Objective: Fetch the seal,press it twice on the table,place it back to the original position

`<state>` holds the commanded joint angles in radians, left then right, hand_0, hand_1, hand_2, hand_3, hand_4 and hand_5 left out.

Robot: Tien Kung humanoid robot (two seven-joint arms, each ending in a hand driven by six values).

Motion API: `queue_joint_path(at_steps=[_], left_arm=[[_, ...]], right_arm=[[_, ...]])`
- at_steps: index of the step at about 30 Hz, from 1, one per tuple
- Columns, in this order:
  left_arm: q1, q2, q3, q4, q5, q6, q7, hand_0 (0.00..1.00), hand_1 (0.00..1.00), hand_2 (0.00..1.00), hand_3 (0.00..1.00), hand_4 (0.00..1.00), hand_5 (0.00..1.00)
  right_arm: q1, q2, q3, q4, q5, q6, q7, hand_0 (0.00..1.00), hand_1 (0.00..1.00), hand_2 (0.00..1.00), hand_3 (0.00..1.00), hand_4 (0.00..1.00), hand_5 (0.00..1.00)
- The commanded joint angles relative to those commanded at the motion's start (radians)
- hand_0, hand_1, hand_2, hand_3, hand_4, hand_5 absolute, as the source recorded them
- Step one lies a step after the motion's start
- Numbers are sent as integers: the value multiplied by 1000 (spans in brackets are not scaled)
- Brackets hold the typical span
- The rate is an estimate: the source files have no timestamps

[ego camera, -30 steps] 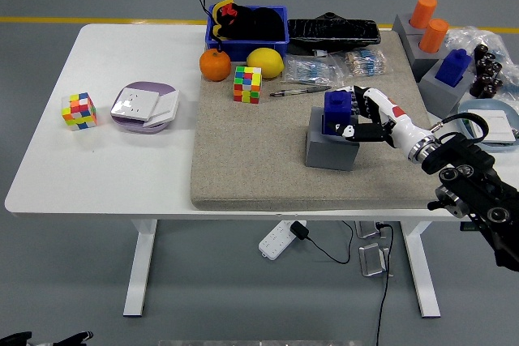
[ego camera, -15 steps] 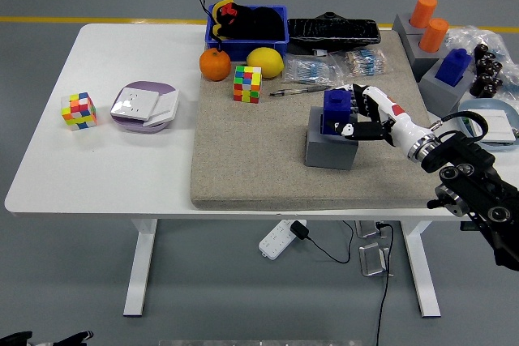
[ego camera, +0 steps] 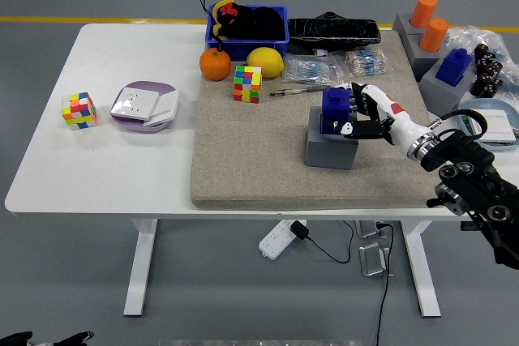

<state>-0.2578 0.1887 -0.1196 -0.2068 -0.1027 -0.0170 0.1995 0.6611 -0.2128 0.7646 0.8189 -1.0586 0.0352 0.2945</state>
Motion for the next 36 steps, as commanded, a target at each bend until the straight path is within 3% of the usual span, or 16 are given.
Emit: queue_joint_path(at_steps=[36], left_arm=[[-2,0,-2,1,3,0,1,815,786,764,803,691,416]], right_arm=[[-2,1,-10,-4,3,1,0,546,426,434,461,704,2]])
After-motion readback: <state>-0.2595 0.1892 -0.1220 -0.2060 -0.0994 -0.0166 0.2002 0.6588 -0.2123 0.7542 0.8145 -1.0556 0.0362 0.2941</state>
